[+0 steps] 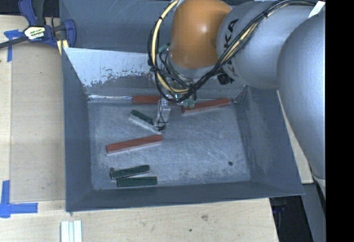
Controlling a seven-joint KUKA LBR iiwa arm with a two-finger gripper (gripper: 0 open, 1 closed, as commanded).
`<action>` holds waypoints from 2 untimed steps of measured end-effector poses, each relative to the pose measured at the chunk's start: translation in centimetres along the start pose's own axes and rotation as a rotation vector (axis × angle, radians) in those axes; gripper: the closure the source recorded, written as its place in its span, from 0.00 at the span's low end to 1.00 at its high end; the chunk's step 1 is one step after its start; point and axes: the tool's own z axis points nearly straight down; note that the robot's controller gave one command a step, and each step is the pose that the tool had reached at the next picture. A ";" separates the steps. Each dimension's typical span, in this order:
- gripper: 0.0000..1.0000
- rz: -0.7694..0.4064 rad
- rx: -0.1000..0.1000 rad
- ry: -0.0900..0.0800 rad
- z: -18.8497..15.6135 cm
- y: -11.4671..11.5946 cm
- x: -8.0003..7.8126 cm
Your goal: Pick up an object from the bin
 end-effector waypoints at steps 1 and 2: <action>0.00 0.012 0.002 0.010 7.4 -3.3 6.0; 1.00 0.011 0.000 -0.003 6.9 -3.2 5.6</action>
Offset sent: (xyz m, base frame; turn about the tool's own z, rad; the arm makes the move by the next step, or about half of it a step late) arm -0.0569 -0.0312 -0.0699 0.0090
